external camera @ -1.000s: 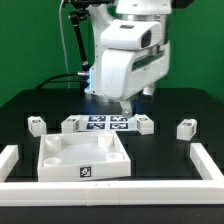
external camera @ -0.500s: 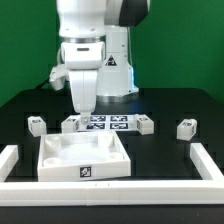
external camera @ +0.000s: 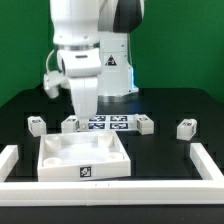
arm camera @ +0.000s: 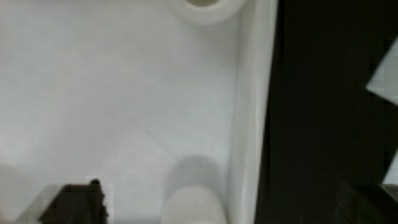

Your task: Assemble square table

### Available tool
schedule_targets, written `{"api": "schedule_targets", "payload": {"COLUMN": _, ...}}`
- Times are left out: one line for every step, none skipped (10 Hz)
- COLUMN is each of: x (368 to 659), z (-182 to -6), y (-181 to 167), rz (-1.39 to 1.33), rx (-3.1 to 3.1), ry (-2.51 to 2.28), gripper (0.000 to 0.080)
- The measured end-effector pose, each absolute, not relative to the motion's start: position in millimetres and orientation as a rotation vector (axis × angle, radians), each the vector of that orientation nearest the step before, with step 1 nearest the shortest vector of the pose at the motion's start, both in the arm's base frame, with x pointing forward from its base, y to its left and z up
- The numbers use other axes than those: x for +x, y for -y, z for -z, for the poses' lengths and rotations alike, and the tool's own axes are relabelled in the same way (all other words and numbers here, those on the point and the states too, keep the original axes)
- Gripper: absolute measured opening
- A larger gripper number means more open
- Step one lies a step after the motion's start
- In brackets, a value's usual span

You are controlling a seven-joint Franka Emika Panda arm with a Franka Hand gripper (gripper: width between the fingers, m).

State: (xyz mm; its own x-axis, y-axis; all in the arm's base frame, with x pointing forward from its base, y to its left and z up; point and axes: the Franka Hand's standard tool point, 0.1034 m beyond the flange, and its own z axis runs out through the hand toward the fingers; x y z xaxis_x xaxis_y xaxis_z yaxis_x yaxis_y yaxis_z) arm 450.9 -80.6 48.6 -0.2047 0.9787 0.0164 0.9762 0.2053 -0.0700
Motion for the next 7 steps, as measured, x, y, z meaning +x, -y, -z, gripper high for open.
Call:
{"api": "schedule_targets", "payload": {"x": 444, "z": -29.4, "y": 86, "rz": -0.072, "rx": -1.945, "ry": 2.365, "gripper": 0.065}}
{"api": "schedule_targets", "payload": {"x": 441, "z": -15.4, "y": 90, "rz": -0.072, "rx": -1.951, "ry": 2.343, "gripper": 0.065}}
{"api": "schedule_targets", "payload": {"x": 442, "z": -7.9, "y": 91, "rz": -0.075, "rx": -1.957, "ry": 2.325, "gripper": 0.065}}
{"api": "schedule_targets", "payload": {"x": 444, "z": -8.1, "y": 91, "rz": -0.071, "rx": -1.96, "ry": 2.329, "gripper": 0.065}}
{"api": "schedule_targets", "payload": {"x": 444, "z": -7.9, "y": 91, "rz": -0.071, "rx": -1.959, "ry": 2.328, "gripper": 0.0638}}
{"api": "schedule_targets", "payload": {"x": 444, "z": -7.7, "y": 91, "rz": -0.072, "rx": -1.959, "ry": 2.328, "gripper": 0.0638}}
{"api": "schedule_targets", "payload": {"x": 444, "z": -7.7, "y": 91, "rz": -0.072, "rx": -1.959, "ry": 2.328, "gripper": 0.0468}}
